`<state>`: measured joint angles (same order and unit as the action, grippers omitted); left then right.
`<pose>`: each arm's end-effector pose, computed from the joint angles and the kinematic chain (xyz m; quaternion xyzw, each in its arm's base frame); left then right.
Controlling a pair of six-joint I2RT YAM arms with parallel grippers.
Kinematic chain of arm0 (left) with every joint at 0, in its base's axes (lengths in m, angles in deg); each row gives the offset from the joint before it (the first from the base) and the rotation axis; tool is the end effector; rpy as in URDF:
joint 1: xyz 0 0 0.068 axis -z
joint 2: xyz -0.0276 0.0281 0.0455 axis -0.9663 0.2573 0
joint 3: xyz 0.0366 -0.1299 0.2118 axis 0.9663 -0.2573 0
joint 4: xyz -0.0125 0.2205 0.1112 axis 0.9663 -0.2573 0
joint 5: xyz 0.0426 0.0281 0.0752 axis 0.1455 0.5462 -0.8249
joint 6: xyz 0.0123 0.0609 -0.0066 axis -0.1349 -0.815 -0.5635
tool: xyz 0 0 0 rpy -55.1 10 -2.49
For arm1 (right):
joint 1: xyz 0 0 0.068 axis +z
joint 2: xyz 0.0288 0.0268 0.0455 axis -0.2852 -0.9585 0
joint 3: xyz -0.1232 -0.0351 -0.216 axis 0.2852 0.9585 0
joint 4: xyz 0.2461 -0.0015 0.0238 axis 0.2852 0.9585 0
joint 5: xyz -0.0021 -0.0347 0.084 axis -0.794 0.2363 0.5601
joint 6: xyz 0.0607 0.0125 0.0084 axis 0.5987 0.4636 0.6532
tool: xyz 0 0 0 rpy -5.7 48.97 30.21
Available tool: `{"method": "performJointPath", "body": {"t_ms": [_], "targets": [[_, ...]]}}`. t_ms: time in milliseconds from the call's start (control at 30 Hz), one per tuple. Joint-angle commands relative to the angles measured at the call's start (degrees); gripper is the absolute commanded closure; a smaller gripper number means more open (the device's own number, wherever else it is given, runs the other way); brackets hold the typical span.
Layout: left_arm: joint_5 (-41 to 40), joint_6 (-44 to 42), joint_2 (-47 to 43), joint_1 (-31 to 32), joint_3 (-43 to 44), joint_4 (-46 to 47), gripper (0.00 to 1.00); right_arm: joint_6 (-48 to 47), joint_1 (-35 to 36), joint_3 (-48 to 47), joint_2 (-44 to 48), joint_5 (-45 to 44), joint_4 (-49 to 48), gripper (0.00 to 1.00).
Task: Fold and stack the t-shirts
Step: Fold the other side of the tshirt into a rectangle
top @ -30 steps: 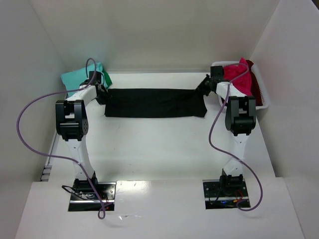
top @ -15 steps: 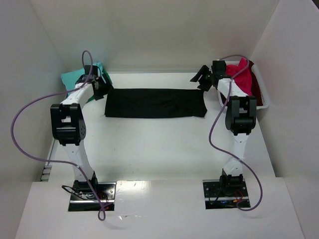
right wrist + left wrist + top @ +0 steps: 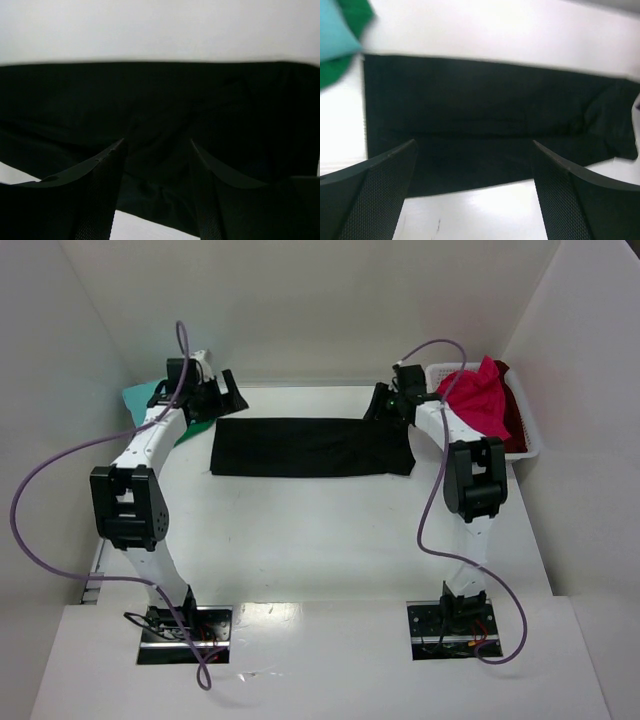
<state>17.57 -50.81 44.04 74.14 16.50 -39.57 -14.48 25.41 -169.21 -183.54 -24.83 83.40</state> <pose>0.4227 -0.0037 0.2831 -0.1348 0.8631 -0.1924 0.4471 0.4586 0.0823 0.2067 0.0644 0.9057 0.2112 0.3618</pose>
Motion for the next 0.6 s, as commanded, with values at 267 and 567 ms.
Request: {"method": "performJointPath", "body": {"t_ms": [267,567], "targets": [[1.14,-7.59,4.37,3.67,0.78,-8.02,0.00,-12.33,3.73,6.90,7.52,-9.96,4.26,0.20],[7.63,-33.24,7.08,4.29,2.54,-5.91,0.00,-8.64,3.73,7.42,4.19,-11.10,6.46,0.20]]}}
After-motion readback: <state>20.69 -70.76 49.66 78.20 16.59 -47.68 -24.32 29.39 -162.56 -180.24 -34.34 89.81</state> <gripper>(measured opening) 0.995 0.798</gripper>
